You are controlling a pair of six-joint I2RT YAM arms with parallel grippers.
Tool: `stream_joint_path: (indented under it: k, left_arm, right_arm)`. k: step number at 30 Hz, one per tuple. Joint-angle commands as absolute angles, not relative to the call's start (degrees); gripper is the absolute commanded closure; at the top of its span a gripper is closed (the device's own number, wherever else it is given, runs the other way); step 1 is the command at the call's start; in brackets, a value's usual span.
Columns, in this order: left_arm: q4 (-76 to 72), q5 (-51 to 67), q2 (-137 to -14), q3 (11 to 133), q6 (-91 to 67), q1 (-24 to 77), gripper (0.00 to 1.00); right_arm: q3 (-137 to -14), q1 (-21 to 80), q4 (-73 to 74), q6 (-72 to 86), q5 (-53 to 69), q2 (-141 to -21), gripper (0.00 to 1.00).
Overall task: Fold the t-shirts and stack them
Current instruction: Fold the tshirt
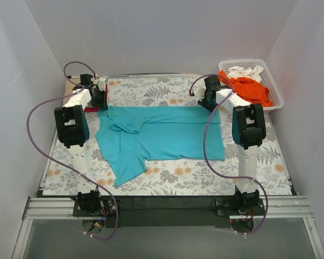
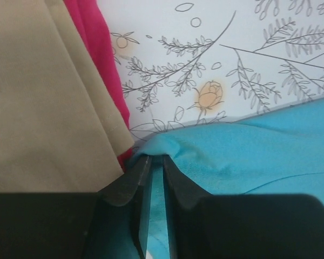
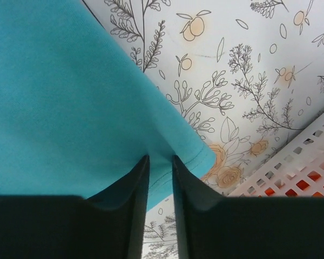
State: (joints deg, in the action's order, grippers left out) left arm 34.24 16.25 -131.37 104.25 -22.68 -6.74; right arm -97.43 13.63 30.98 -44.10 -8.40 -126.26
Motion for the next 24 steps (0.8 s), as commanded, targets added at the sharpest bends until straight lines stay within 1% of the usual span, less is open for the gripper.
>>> stream_joint_path:
  k: [1, 2, 3, 4, 6, 7, 8, 9, 11, 13, 15, 21, 24]
  left_arm:
    - [36.30, 22.22, -128.95, 106.26, -23.55, -6.77, 0.84]
    - [36.91, 24.32, -127.89, 106.52, -23.47, -6.77, 0.79]
    - [37.87, 27.91, -125.36, 106.44, -23.38, -6.68, 0.77]
    - [38.14, 28.91, -123.68, 106.00, -23.73, -6.59, 0.75]
    - [40.15, 32.59, -120.60, 104.86, -22.25, -6.59, 0.68]
    - [40.43, 32.96, -116.84, 102.33, -20.76, -6.50, 0.65]
    - [40.95, 33.05, -115.24, 100.83, -19.87, -6.50, 0.59]
    - [41.22, 32.52, -113.48, 99.33, -19.08, -6.50, 0.58]
    - [41.92, 31.82, -110.31, 95.02, -16.80, -5.98, 0.58]
    - [41.66, 31.29, -108.21, 91.08, -15.47, -5.10, 0.60]
    - [41.05, 30.50, -107.49, 88.87, -13.28, -2.56, 0.60]
    - [41.13, 28.57, -104.86, 81.57, -5.91, 5.88, 0.59]
    - [41.48, 27.42, -104.15, 77.53, -5.09, 9.22, 0.60]
  right_arm:
    - [-101.24, 13.62, 30.32, -43.60, -3.45, -124.29, 0.69]
    - [-101.68, 13.97, 32.06, -43.59, -2.12, -123.23, 0.66]
    - [-101.95, 14.15, 32.86, -43.33, -0.37, -122.00, 0.63]
    - [-102.04, 14.32, 34.09, -43.50, 2.43, -119.12, 0.55]
    - [-99.59, 14.41, 35.85, -43.85, 5.09, -115.68, 0.45]
    - [-98.19, 14.59, 36.29, -45.16, 7.01, -111.92, 0.35]
    - [-95.04, 14.76, 36.82, -45.87, 7.73, -110.06, 0.33]
    - [-93.44, 14.77, 37.70, -46.23, 8.78, -106.73, 0.32]
    - [-89.15, 15.03, 38.75, -47.10, 9.49, -104.25, 0.35]
    - [-86.76, 15.29, 40.24, -47.02, 9.58, -101.79, 0.42]
    - [-83.78, 15.64, 41.22, -46.32, 9.93, -100.21, 0.45]
    - [-77.18, 15.64, 44.99, -46.66, 13.18, -95.90, 0.49]
    - [-73.75, 16.00, 46.67, -47.28, 13.80, -94.23, 0.55]
